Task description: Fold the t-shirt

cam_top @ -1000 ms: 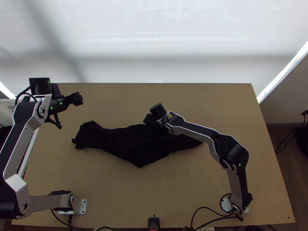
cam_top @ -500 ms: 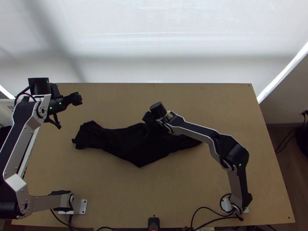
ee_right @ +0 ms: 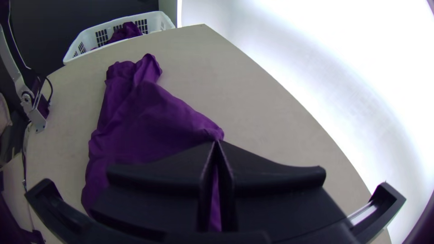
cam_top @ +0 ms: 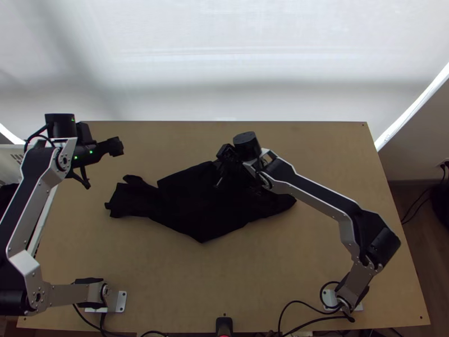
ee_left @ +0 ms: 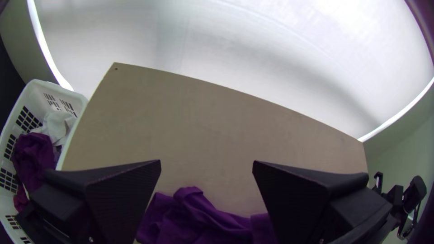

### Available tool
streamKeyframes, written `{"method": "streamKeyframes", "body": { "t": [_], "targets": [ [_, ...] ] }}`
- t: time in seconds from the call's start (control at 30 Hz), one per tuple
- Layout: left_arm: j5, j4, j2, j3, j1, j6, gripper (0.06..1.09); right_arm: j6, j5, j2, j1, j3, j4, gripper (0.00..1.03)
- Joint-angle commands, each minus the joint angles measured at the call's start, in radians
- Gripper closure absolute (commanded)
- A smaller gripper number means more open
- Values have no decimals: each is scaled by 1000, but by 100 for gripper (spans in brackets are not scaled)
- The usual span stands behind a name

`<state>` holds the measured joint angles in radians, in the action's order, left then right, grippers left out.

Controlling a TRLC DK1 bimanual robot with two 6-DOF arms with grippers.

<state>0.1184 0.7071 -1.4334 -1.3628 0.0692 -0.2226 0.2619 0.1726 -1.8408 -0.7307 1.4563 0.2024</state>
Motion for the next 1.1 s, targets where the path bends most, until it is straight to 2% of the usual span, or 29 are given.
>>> {"method": "streamKeyframes", "body": {
  "t": [0.0, 0.17, 0.33, 0.6, 0.63, 0.7, 0.77, 0.83, 0.87, 1.07],
  "targets": [
    [46, 12, -64, 33, 1, 31, 10, -13, -10, 61, 24, -56, 8, 100],
    [44, 0, -186, 70, -2, 69, 10, -15, -27, 123, 34, -105, 8, 100],
    [43, -95, -251, 106, 6, 81, 10, -27, -36, 156, 33, -134, 8, 100],
    [43, -89, -294, 102, -23, 89, 11, -35, -48, 169, 27, -143, 6, 100],
    [43, -86, -302, 102, -29, 97, 15, -36, -51, 169, 28, -143, 6, 100],
    [41, -80, -314, 103, -39, 115, 33, -41, -53, 172, 28, -140, 6, 100],
    [38, -80, -321, 110, -45, 120, 60, -41, -55, 176, 28, -139, 6, 100],
    [35, -81, -331, 111, -48, 120, 94, -41, -55, 184, 28, -139, 6, 100],
    [35, -81, -331, 114, -51, 120, 105, -41, -55, 187, 28, -137, 5, 100],
    [35, -104, -332, 126, -46, 123, 105, -52, -64, 203, 28, -132, 5, 100]
  ]
}}
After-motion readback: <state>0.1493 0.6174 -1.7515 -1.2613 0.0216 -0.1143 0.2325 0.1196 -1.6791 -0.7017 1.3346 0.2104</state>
